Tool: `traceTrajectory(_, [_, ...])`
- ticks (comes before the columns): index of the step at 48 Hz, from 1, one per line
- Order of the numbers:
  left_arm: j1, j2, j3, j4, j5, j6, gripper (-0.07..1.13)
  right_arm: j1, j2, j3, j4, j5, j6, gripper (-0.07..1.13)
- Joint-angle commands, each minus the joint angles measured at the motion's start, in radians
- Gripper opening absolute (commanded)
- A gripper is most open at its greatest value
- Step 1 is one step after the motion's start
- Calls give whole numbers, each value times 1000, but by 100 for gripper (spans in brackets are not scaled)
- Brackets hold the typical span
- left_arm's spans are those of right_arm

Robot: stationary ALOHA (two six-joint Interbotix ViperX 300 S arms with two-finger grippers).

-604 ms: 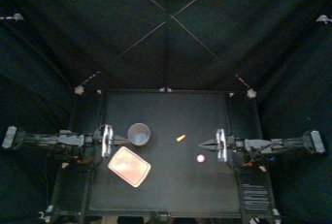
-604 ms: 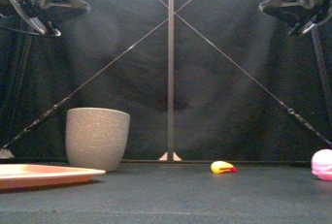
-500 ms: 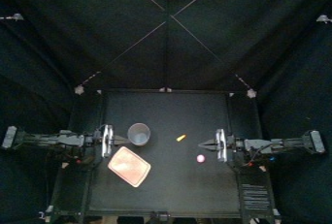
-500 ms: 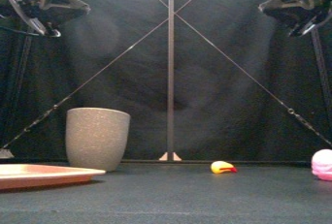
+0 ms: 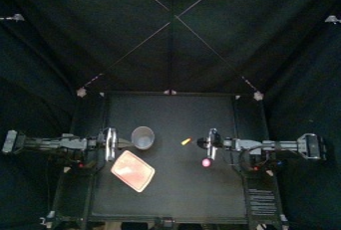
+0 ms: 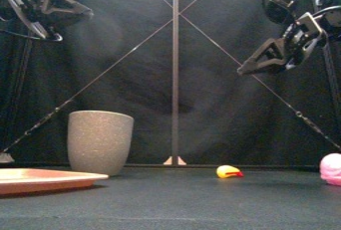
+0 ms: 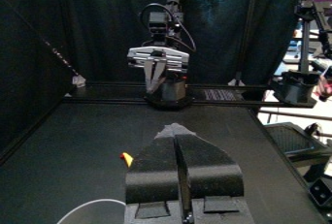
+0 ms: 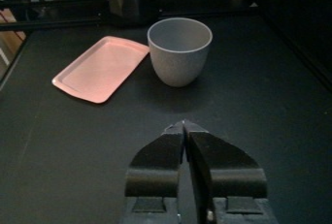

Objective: Pick the shrimp then place it on the pink plate
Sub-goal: Pick the shrimp

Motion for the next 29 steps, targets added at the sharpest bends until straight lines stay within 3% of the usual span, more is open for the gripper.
traceTrajectory(1, [5,5,-14,0,-5,0,2,-12,43,-40,21,-3,2,69])
traceTrajectory(3, [8,6,-14,0,-5,-2,2,-18,66,-48,37,-3,0,79])
traceTrajectory(6, [9,5,-14,-2,-5,-2,2,-20,91,-52,38,5,-6,85])
traceTrajectory(20, [18,6,-14,0,-8,0,2,-14,279,-117,-2,104,-9,84])
traceTrajectory(29, [18,6,-12,0,-9,0,2,-26,410,-196,-83,207,-15,84])
